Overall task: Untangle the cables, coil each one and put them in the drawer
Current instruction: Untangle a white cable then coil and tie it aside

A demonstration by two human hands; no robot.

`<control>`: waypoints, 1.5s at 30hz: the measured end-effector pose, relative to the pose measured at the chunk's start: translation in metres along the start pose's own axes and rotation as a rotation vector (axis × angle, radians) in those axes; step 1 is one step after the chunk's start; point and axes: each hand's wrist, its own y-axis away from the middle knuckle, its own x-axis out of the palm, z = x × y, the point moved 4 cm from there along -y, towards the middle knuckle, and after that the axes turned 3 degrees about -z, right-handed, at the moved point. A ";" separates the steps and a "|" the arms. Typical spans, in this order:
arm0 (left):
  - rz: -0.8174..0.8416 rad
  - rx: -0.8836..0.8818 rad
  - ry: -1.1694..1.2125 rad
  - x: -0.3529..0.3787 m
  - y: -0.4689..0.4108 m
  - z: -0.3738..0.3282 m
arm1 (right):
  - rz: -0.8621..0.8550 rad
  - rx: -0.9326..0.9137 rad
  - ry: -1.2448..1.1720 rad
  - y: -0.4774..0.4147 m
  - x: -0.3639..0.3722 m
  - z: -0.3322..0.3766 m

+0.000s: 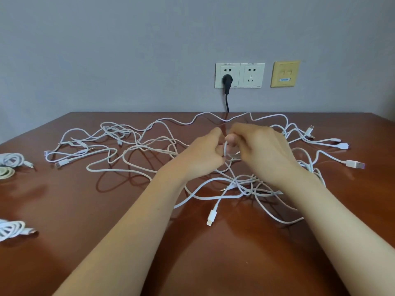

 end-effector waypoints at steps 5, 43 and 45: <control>-0.014 -0.013 0.223 0.005 -0.003 0.005 | -0.044 0.193 -0.248 -0.007 0.000 -0.014; -0.385 0.010 0.463 -0.017 -0.009 0.008 | 0.218 0.335 -0.543 0.001 0.023 -0.007; -0.397 -0.007 0.388 -0.019 -0.009 0.009 | 0.183 0.179 -0.262 0.001 0.022 0.001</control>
